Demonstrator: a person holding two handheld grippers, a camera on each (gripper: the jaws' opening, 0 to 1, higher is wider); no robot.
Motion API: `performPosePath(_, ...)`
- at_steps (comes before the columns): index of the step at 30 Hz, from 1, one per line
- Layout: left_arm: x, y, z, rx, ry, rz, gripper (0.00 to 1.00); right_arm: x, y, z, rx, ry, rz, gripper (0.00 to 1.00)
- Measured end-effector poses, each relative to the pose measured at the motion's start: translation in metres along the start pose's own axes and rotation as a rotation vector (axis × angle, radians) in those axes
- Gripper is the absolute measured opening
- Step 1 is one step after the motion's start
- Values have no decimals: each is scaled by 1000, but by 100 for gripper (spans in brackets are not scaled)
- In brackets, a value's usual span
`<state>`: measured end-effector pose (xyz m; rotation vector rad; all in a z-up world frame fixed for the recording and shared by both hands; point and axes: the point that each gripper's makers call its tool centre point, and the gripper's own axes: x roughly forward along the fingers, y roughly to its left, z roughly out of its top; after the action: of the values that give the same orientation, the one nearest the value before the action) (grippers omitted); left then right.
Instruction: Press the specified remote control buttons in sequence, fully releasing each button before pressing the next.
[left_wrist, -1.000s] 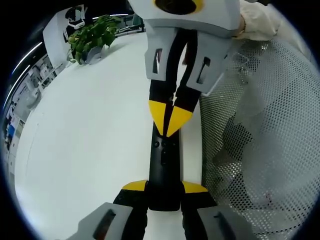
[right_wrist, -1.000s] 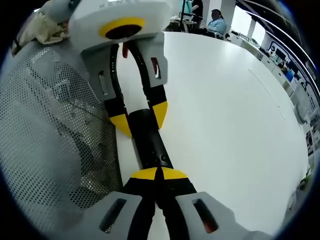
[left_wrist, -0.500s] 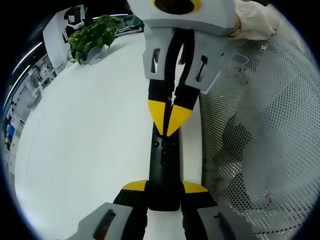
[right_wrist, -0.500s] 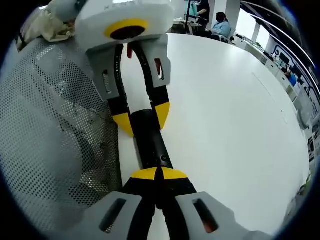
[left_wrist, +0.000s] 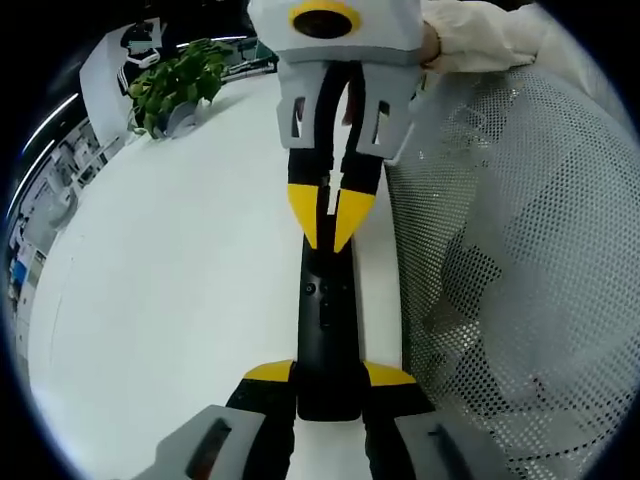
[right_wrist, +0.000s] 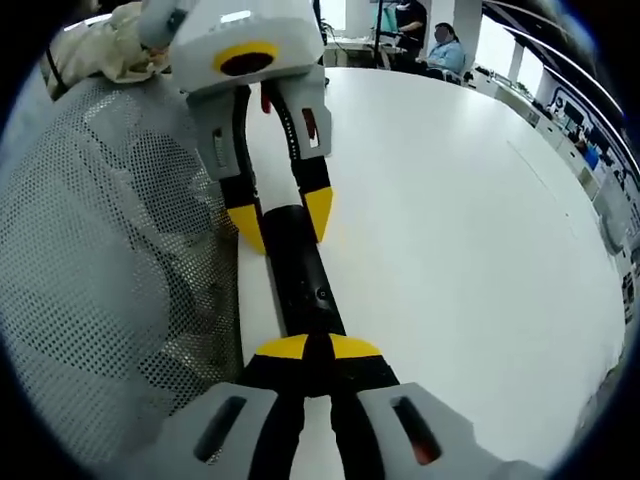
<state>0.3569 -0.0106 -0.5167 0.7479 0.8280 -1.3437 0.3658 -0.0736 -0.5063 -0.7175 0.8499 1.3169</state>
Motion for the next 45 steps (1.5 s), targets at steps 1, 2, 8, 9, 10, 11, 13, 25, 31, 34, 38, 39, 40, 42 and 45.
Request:
performPosePath(1,0,0,0,-2,-1,0,25,0,0,0,-3,-2,4,5)
performPosePath(2,0,0,0,-3,-2,0,25,-1,1,-1,-11,-7,13,5)
performPosePath(8,0,0,0,-4,-1,1,25,-2,1,-1,-15,-17,32,5)
performPosePath(9,0,0,0,-4,0,1,25,-2,1,-1,-18,-12,37,5)
performPosePath(10,0,0,0,-4,0,1,25,-1,1,-1,-26,-8,39,5)
performPosePath(11,0,0,0,-4,0,2,25,-1,1,-1,-45,-1,43,5)
performPosePath(13,-1,0,0,-4,0,2,25,-1,2,-1,-73,8,49,5)
performPosePath(25,0,0,0,-3,5,2,25,1,0,-1,-85,82,69,6)
performPosePath(31,0,0,1,-4,8,2,25,0,1,-2,-75,109,74,6)
performPosePath(34,0,0,1,-6,8,2,25,0,-1,-2,-21,81,66,6)
performPosePath(38,0,0,1,-7,9,2,25,-1,0,-1,30,11,49,6)
performPosePath(39,0,0,1,-7,9,2,25,-1,-1,-1,36,-1,43,6)
performPosePath(40,0,0,1,-7,9,2,25,-2,0,-2,41,-16,37,6)
performPosePath(42,0,0,1,-8,9,3,25,-2,2,-2,47,-27,38,9)
performPosePath(45,0,0,1,-10,8,4,25,-1,2,-1,-9,-10,24,9)
